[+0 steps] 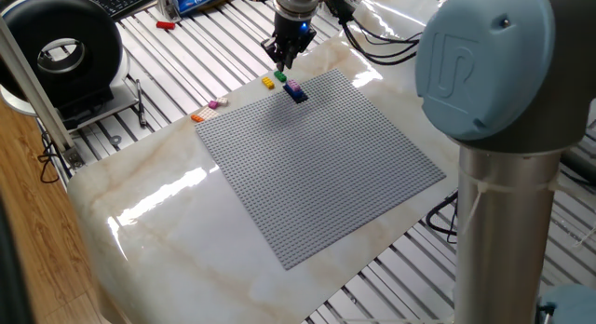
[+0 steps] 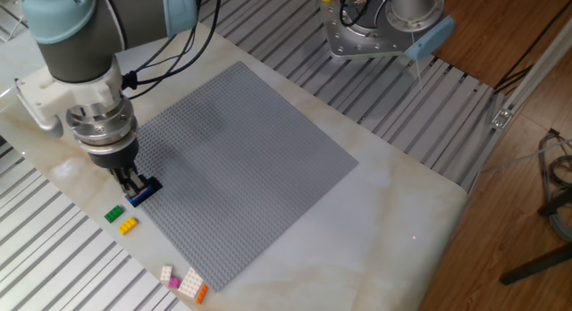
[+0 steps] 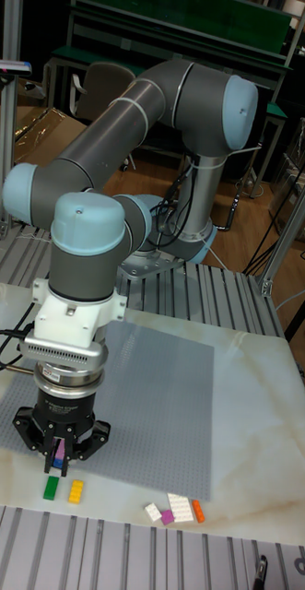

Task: Stack small Lego blocks one on top of the other

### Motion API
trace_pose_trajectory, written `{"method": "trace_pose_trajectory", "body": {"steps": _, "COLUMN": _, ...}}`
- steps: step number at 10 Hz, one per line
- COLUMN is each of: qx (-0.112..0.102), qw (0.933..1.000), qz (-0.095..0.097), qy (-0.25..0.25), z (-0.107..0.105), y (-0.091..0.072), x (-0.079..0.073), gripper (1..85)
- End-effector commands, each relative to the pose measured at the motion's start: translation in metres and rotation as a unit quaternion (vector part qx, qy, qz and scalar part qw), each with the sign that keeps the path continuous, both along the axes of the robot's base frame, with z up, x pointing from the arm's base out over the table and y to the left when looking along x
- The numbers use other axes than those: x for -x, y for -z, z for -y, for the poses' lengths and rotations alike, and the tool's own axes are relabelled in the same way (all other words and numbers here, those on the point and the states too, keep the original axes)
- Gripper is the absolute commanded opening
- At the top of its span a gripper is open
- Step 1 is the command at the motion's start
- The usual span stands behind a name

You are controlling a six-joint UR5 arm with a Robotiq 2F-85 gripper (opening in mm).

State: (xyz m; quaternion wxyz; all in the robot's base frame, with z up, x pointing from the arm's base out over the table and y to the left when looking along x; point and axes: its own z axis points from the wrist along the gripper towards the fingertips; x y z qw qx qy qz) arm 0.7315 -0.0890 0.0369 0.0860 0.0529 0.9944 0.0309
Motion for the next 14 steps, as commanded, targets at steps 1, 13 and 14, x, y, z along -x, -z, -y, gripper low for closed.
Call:
{"method": "trace_pose_trajectory", "body": {"steps": 1, "qx": -0.008, "qw": 0.9999, "qz": 0.007, "qy": -0.005, "z": -0.001, "y": 0.004, "x": -0.01, "gripper": 29.0}}
{"method": "trace_pose_trajectory", "body": {"steps": 13, "qx": -0.009, "qw": 0.9999, "qz": -0.003, "qy": 0.005, "z": 0.003, "y": 0.03, "x": -0.013, "gripper": 29.3}}
{"method": "trace_pose_trajectory", "body": {"steps": 14, "qx": -0.007, "qw": 0.9999, "qz": -0.009, "qy": 0.006, "z": 0.004, "y": 0.031, "x": -0.009, "gripper": 29.0}}
